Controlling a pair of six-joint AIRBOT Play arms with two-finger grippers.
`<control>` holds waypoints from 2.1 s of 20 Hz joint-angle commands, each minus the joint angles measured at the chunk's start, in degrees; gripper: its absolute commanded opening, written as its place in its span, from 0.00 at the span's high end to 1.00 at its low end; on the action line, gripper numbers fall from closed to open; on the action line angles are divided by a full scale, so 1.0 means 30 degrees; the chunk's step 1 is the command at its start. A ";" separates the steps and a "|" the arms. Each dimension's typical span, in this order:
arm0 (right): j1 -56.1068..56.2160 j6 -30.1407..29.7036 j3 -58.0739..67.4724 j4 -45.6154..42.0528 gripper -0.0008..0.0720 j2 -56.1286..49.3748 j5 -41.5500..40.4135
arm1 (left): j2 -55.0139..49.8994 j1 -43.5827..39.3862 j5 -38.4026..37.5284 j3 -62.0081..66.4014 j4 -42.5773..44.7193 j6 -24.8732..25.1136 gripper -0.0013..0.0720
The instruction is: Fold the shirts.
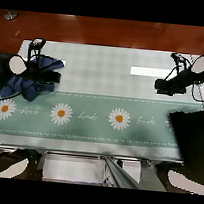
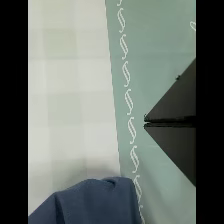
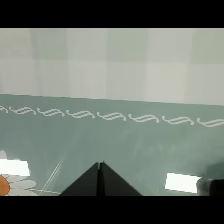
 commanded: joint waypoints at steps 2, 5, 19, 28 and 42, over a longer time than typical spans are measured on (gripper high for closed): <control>-0.0007 0.0015 -0.0007 0.0022 0.97 -0.0007 0.0000 | -0.0007 0.0000 0.0000 -0.0015 0.0000 0.0015 0.94; -0.0007 -0.0007 -0.0007 0.0007 0.97 -0.0007 0.0000 | -0.0007 0.0000 0.0007 -0.0015 0.0000 0.0015 0.94; 0.0007 0.0000 -0.0007 -0.0109 0.86 -0.0066 -0.2951 | -0.0051 0.0000 0.2288 -0.0015 0.0007 0.0029 0.85; 0.0007 -0.0685 -0.0007 -0.0044 0.14 -0.0583 -0.3111 | -0.2987 0.6054 0.5865 0.1399 0.5588 -0.1814 0.02; -0.0015 -0.0372 0.0015 0.1392 0.14 -0.0153 -0.3024 | -0.8612 0.5836 -0.2514 0.3818 0.1253 -0.0160 0.95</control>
